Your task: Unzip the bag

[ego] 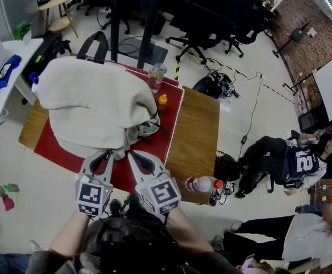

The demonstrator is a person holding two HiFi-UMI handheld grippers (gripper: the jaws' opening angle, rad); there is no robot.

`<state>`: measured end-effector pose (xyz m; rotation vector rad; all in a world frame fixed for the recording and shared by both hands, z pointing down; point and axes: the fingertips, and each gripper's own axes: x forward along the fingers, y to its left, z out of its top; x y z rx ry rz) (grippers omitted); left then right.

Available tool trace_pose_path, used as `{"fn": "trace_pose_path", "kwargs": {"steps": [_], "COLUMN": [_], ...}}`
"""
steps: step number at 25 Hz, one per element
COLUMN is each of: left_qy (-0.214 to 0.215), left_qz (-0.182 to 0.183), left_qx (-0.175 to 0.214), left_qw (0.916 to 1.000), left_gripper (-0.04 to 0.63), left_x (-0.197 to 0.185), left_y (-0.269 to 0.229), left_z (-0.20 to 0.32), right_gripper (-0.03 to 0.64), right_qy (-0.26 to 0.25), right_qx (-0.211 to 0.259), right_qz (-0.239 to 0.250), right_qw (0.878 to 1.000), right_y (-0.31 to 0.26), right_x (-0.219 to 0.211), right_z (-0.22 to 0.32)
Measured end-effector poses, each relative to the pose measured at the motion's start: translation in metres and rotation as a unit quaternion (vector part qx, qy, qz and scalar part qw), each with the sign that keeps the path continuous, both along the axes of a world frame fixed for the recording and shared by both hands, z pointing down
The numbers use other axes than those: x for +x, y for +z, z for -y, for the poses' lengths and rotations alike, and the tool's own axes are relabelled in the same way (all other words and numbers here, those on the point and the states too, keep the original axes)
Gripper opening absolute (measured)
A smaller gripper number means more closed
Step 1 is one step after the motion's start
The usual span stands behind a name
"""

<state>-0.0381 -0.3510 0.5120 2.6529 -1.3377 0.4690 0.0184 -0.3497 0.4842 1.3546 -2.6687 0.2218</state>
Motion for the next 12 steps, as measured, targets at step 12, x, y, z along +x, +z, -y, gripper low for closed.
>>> {"fn": "trace_pose_path", "kwargs": {"steps": [12], "left_qy": [-0.004], "left_qz": [0.005], "left_qx": [0.012], "left_qw": [0.9999], "left_gripper": [0.048], "left_x": [-0.009], "left_y": [-0.012], "left_z": [-0.004], "right_gripper": [0.060], "right_qy": [-0.094], "right_qx": [-0.007], "right_qz": [-0.031], "right_qw": [0.995], "right_y": [0.011], "right_x": [-0.038], "right_z": [0.028]}}
